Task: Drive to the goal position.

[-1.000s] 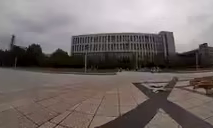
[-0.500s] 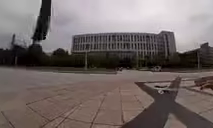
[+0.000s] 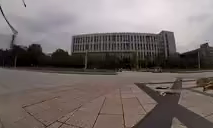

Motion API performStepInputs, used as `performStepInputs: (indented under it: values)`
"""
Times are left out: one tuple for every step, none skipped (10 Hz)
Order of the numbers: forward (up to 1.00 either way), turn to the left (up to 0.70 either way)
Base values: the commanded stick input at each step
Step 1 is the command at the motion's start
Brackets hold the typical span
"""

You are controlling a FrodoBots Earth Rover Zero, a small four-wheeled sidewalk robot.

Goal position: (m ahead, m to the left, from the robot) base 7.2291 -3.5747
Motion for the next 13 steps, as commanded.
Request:
performStepInputs:
  values:
    - [0.7,0.0]
    - [0.7,0.0]
    - [0.7,0.0]
    - [0.7,0.0]
    - [0.7,0.0]
    - [0.7,0.0]
    - [0.7,0.0]
    - [0.7,0.0]
    - [0.7,0.0]
    - [0.7,0.0]
    - [0.7,0.0]
    - [0.7,-0.08]
    - [0.7,-0.15]
